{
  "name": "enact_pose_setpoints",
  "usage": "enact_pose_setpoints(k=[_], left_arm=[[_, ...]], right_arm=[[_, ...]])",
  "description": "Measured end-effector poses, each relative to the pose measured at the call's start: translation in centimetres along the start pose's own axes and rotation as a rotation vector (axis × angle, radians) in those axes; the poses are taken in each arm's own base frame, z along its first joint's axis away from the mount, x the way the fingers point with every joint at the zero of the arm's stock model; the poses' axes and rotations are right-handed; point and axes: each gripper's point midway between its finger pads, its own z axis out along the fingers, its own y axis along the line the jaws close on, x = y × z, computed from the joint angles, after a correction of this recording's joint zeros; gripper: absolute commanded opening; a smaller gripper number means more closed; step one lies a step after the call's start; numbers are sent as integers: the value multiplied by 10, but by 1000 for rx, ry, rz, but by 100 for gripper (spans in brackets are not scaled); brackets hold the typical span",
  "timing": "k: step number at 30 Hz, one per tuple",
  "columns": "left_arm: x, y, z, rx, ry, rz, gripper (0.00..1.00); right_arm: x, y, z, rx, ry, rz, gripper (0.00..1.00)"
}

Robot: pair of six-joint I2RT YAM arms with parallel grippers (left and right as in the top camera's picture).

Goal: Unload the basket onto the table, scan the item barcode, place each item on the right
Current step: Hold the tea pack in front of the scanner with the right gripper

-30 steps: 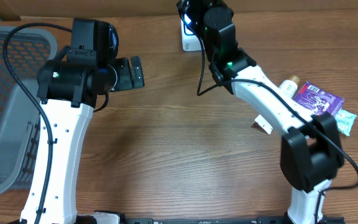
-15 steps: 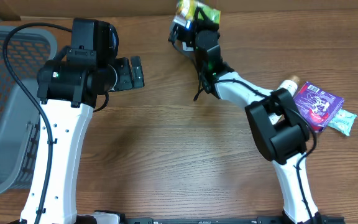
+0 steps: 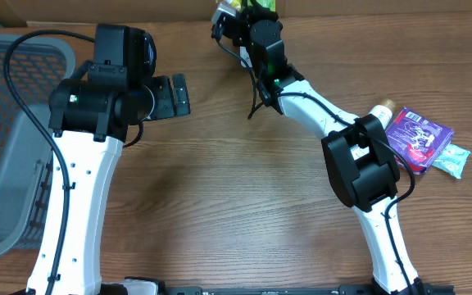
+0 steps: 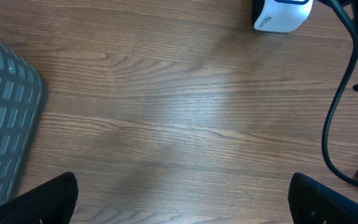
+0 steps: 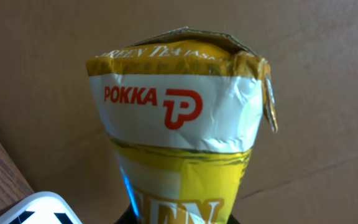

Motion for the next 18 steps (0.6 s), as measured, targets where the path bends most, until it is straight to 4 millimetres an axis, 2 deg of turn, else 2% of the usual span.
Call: enact_pose_setpoints(k=[3, 8, 10, 18], left_arm=[[0, 0, 0, 0, 0, 0, 100], [0, 0, 0, 0, 0, 0, 100], [0, 0, 0, 0, 0, 0, 99], [0, 0, 0, 0, 0, 0, 100]], right_arm=[[5, 9, 1, -18, 7, -12, 4], [27, 47, 4, -98, 47, -77, 4], [33, 56, 4, -124, 55, -107, 4], [36, 69, 3, -176, 47, -199, 4]])
